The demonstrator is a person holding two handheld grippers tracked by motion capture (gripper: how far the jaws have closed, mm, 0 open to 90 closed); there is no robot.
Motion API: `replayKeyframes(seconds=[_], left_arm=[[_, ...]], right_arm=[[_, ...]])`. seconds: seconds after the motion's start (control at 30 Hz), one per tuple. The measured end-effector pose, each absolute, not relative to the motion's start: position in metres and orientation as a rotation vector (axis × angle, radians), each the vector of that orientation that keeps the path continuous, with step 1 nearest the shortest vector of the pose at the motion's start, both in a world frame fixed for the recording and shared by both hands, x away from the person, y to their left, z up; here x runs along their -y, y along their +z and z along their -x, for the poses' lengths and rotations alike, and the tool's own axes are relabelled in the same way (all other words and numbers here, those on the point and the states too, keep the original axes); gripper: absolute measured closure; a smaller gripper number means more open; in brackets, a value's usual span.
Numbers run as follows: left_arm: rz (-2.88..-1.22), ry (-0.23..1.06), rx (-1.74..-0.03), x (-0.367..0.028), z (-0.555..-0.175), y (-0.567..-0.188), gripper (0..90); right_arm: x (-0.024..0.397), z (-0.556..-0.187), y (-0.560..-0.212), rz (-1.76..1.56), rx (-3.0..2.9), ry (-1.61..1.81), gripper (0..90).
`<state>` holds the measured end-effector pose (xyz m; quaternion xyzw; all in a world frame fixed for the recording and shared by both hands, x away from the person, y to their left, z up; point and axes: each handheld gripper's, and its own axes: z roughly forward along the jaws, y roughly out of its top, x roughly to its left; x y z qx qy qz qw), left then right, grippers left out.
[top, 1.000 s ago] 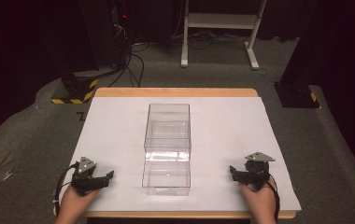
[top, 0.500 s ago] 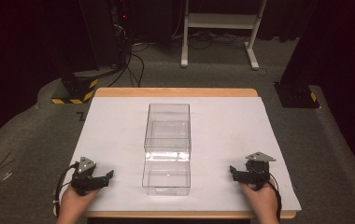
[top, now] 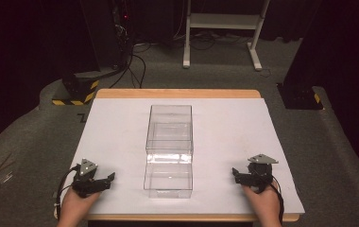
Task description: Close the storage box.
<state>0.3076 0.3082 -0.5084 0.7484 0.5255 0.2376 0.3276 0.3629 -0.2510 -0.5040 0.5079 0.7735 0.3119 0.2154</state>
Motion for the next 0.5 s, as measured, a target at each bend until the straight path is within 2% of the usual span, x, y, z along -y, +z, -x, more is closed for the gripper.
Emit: replayKeyframes(seconds=[0.5], left_arm=[[-1.946, 0.614, -1.312, -0.306, -0.3, -0.495, 18.7]], right_arm=[[0.251, -0.363, -0.504, -1.408, -2.144, 0.866, 9.8]])
